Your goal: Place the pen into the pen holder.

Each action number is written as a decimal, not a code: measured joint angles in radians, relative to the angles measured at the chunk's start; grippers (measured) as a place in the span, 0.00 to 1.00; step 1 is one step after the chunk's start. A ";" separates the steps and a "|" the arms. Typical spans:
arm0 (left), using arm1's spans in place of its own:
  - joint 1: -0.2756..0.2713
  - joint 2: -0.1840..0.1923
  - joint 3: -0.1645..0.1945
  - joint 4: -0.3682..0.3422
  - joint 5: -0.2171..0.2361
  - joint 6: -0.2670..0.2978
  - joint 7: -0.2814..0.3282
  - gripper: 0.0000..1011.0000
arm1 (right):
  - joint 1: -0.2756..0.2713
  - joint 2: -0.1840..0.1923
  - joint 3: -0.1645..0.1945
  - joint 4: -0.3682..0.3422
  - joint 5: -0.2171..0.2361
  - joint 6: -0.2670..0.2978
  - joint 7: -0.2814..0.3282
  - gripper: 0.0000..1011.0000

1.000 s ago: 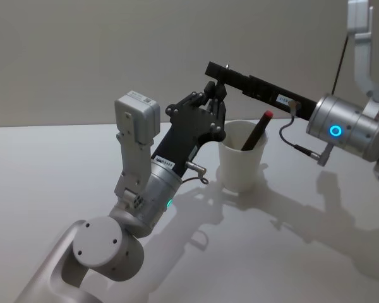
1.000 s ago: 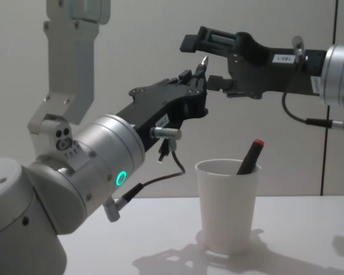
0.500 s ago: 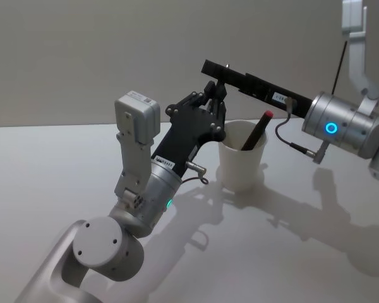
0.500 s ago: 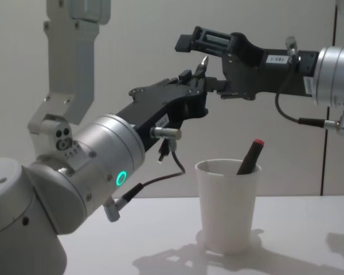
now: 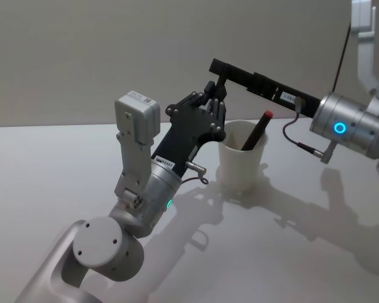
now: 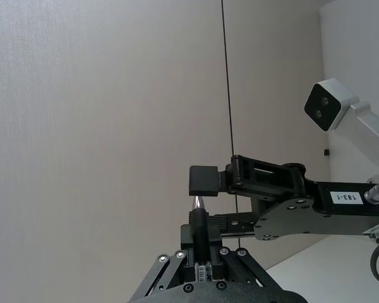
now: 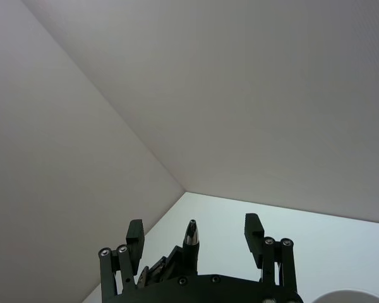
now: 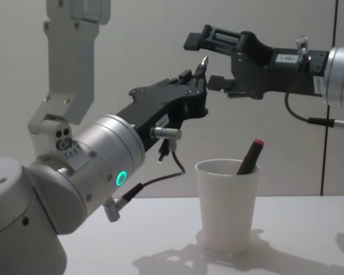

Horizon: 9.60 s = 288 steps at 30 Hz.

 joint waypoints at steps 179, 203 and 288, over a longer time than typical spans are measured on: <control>0.000 0.000 0.000 0.000 0.000 0.000 0.000 0.13 | 0.036 0.025 -0.046 0.089 0.081 -0.019 0.114 0.12; 0.000 0.000 0.000 0.000 -0.001 0.001 0.001 0.34 | 0.036 0.025 -0.046 0.089 0.081 -0.019 0.114 0.12; 0.000 0.000 0.000 0.000 0.000 0.000 0.000 0.99 | 0.116 0.099 0.027 0.071 -0.090 -0.271 0.130 0.12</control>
